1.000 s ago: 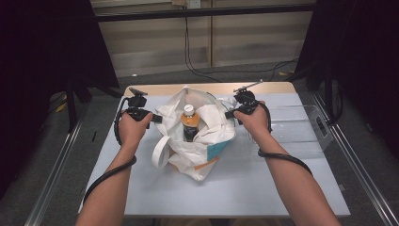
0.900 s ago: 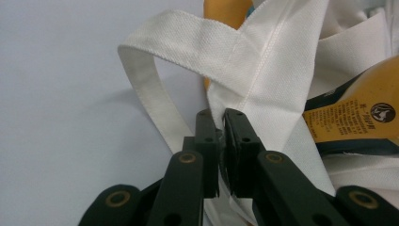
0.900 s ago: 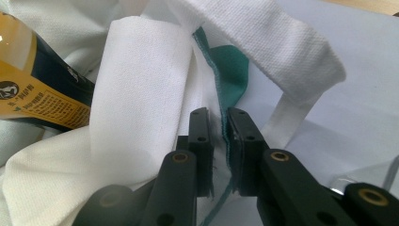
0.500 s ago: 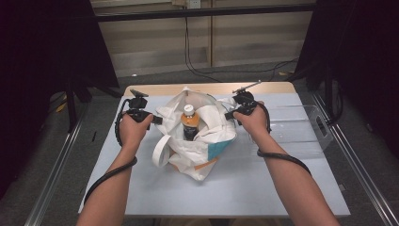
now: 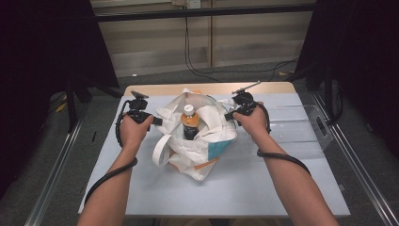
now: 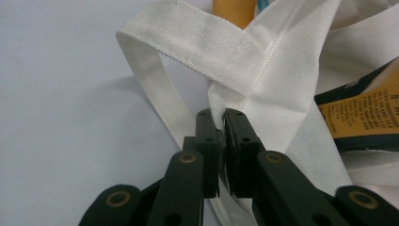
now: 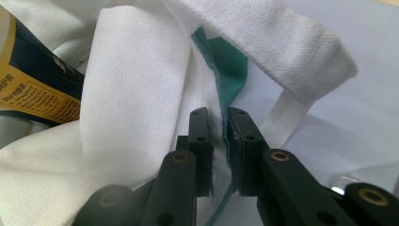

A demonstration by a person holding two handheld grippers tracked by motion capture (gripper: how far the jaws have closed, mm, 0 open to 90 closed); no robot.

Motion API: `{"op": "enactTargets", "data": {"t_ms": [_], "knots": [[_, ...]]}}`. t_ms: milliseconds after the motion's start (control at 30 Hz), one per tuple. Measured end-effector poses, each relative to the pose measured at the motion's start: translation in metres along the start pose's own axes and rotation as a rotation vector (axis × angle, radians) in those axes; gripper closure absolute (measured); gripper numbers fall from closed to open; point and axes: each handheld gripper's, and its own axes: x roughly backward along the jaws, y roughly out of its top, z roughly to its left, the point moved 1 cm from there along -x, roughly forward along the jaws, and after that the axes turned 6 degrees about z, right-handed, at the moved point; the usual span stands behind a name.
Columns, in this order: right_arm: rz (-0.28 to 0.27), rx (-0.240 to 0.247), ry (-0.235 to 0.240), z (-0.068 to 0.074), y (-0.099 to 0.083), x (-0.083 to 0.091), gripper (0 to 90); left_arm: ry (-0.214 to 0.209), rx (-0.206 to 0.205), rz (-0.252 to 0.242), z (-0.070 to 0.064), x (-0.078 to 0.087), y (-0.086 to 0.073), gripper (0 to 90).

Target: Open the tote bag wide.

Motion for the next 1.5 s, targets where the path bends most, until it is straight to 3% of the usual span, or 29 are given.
{"op": "enactTargets", "data": {"t_ms": [900, 1167, 1500], "knots": [[0.01, 0.009, -0.007, 0.0, -0.002, -0.002, 80.7, 0.018, 0.006, 0.035, 0.004, -0.009, -0.006, 85.3], [-0.006, 0.027, -0.022, 0.002, -0.001, 0.003, 79.1, 0.023, 0.003, 0.013, 0.0, -0.001, -0.004, 85.1], [-0.022, 0.053, -0.037, 0.01, 0.003, 0.017, 69.5, 0.034, -0.029, -0.014, -0.009, 0.014, 0.0, 76.5]]}}
